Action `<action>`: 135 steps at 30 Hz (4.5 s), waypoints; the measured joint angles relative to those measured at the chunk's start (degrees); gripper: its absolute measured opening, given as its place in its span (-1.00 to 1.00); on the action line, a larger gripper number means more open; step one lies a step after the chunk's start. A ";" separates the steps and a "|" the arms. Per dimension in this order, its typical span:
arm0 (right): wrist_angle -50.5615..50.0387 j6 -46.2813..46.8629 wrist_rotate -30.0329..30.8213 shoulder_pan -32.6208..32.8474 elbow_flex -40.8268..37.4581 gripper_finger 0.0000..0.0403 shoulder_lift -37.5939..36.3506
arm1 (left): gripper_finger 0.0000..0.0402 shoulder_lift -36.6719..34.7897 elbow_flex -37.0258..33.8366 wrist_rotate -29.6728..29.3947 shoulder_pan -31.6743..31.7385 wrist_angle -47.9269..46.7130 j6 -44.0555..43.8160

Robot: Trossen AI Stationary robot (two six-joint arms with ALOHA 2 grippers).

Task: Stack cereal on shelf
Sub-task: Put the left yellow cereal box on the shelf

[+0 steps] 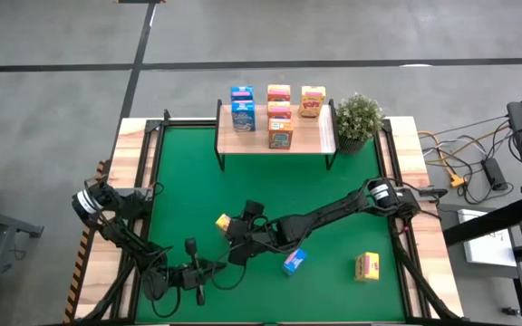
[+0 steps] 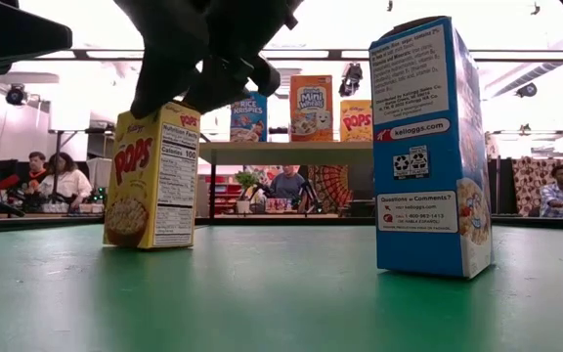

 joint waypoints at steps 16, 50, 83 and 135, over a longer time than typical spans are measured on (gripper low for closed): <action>-0.13 -0.50 -0.52 -0.04 -0.02 -0.05 0.00 | -1.00 0.01 0.00 0.02 -0.04 0.01 0.00; -0.10 -1.05 -3.02 -0.04 -0.07 -0.07 -1.42 | -1.00 0.01 0.00 0.09 -0.07 0.04 -0.02; -35.60 -11.62 -0.44 -10.43 -3.52 -0.07 -34.49 | -1.00 -1.57 7.89 6.62 2.59 3.09 26.50; -16.24 -46.45 -48.57 -57.70 -29.14 -0.07 -50.66 | -1.00 -35.07 -0.48 16.97 18.89 -11.53 38.10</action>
